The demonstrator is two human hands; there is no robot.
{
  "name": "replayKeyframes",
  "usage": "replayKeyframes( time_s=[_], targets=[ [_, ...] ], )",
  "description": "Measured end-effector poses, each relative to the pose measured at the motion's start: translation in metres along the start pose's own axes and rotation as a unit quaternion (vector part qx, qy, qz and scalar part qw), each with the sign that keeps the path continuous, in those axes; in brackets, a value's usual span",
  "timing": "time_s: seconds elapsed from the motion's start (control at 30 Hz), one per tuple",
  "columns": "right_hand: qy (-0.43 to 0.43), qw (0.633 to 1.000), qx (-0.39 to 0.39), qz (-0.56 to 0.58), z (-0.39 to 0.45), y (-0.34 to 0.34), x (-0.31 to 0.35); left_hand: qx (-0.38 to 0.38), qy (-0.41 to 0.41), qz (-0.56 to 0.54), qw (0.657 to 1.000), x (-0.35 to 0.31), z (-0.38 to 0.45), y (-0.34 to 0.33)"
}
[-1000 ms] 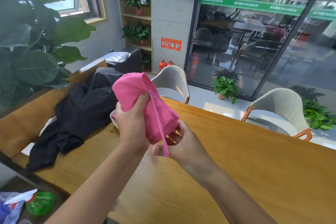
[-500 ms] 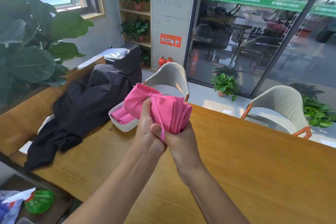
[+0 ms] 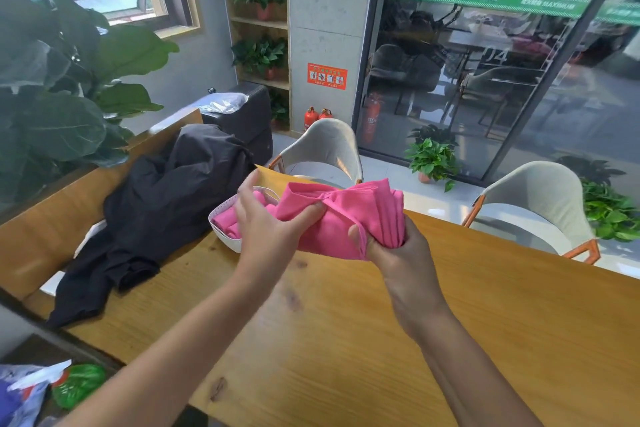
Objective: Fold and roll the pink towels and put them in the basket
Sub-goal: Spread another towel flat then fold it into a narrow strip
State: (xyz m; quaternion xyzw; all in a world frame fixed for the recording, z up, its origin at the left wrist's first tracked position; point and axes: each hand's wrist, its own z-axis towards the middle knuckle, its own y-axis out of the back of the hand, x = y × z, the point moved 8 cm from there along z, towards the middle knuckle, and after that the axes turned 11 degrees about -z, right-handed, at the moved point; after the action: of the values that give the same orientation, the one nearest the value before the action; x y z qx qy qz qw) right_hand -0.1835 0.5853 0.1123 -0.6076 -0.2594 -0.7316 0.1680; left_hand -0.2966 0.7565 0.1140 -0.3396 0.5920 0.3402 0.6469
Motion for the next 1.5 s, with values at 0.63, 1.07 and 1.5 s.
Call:
replayKeyframes(
  time_s=[0.63, 1.07, 1.5],
  targets=[
    [0.000, 0.971, 0.240, 0.005, 0.020, 0.027, 0.035, 0.432, 0.107, -0.075, 0.892, -0.025, -0.019, -0.057],
    [-0.017, 0.986, 0.166, -0.014, 0.028, 0.025, 0.027, 0.260, 0.199, -0.240, 0.914, -0.020, -0.025, -0.062],
    [-0.015, 0.981, 0.192, 0.027, 0.043, 0.049, 0.033, 0.292, 0.176, -0.215, 0.915, -0.030, -0.016, -0.055]
  ],
)
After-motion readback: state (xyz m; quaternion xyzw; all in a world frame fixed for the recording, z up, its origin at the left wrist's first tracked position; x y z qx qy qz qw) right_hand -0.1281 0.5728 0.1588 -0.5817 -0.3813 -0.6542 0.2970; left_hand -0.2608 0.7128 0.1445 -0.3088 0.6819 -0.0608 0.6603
